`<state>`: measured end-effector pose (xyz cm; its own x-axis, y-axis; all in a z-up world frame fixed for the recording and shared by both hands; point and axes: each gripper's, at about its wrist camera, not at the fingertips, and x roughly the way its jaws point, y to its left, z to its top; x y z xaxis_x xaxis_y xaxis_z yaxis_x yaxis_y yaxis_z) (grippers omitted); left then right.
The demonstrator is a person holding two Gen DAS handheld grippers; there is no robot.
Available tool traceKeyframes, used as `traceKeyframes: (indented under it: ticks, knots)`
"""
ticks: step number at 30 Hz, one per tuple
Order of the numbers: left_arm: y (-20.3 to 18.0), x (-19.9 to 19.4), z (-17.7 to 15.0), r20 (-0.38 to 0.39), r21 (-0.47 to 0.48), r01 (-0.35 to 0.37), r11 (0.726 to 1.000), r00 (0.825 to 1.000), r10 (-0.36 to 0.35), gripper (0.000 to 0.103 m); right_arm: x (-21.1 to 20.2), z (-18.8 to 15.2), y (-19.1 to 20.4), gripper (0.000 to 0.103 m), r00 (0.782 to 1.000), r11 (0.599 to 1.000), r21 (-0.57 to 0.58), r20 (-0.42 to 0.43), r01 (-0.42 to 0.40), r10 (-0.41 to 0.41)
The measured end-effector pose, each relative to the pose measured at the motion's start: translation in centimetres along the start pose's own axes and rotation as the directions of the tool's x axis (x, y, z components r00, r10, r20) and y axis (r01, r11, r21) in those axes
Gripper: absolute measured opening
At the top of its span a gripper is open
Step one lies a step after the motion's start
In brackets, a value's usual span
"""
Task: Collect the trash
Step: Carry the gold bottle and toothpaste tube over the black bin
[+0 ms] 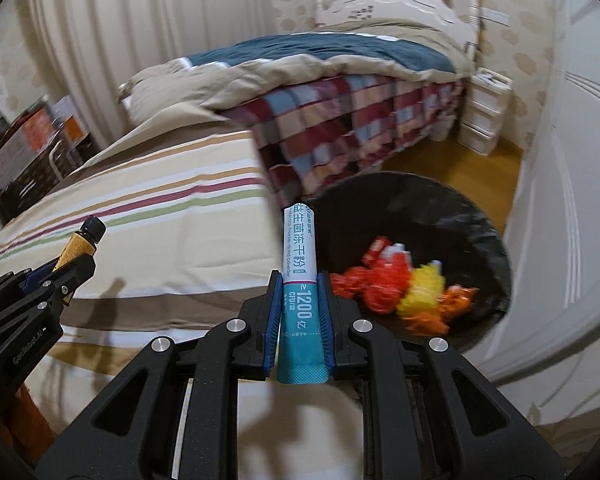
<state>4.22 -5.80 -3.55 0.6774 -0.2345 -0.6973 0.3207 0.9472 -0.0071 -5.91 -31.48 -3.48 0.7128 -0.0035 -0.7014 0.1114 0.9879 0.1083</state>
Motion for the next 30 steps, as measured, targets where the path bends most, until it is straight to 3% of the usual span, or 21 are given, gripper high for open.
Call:
traceKeyframes:
  ticks: [13, 30]
  knots:
    - [-8.6, 2.0, 3.0, 0.033, 0.098, 0.108, 0.989, 0.993, -0.112, 0.027, 0.1, 1.2, -7.2, 0.018, 0.996, 0.992, 0.090, 0.033, 0.083, -0.086]
    - [-13.1, 6.7, 5.2, 0.003, 0.135, 0.104, 0.985, 0.994, -0.105, 0.027, 2.6, 3.5, -10.6, 0.018, 0.992, 0.985, 0.131, 0.039, 0.110, -0.116]
